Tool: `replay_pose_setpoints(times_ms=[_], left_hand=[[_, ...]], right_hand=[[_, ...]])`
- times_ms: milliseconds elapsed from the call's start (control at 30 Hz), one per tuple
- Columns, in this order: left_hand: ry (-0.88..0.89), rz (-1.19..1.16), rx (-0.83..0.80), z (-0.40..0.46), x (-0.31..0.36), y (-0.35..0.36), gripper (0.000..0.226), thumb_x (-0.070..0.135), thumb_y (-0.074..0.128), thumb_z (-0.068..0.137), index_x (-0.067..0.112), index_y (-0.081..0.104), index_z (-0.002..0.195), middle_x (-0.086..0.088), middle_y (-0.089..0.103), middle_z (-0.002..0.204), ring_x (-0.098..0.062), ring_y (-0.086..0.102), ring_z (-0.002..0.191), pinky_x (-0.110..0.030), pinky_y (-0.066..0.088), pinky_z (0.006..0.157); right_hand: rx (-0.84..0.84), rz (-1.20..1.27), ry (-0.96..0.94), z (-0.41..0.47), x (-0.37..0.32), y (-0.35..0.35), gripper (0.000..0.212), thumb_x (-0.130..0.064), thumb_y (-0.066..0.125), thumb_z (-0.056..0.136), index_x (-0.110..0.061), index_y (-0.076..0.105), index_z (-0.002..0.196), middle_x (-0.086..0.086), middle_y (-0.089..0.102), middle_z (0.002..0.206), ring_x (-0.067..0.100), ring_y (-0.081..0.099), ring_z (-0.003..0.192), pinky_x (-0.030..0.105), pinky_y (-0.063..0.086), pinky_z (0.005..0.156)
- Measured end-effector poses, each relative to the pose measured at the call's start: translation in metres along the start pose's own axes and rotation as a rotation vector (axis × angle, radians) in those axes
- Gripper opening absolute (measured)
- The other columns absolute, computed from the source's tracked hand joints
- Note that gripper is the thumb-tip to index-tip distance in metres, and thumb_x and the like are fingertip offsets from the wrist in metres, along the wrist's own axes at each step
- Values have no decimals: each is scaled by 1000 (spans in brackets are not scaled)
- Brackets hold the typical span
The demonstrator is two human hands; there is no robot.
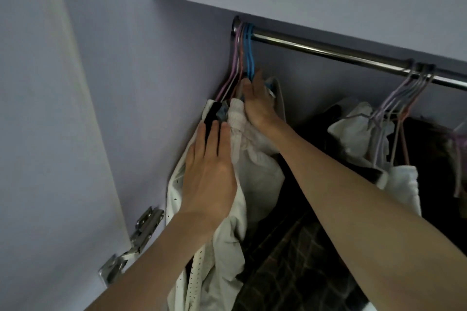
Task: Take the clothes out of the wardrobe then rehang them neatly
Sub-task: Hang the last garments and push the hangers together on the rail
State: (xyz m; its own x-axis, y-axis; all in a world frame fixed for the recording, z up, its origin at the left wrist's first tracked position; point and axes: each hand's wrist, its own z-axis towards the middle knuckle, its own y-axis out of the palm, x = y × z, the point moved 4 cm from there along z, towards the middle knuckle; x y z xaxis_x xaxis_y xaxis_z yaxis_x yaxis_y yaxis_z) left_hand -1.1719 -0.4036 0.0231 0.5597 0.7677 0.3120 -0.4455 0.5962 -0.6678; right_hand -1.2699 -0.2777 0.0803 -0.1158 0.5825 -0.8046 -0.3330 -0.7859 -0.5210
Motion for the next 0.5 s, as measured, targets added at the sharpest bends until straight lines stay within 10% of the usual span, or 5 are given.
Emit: replay_pose_setpoints(times_ms=[500], left_hand=[[9, -81, -233, 14, 65, -13, 56, 12, 35, 96, 3, 12, 147, -16, 9, 155, -27, 0, 144, -40, 0, 116]], right_hand=[[192, -948, -294, -136, 11, -139, 53, -26, 28, 95, 2, 36, 138, 17, 33, 148, 27, 20, 141, 36, 2, 114]])
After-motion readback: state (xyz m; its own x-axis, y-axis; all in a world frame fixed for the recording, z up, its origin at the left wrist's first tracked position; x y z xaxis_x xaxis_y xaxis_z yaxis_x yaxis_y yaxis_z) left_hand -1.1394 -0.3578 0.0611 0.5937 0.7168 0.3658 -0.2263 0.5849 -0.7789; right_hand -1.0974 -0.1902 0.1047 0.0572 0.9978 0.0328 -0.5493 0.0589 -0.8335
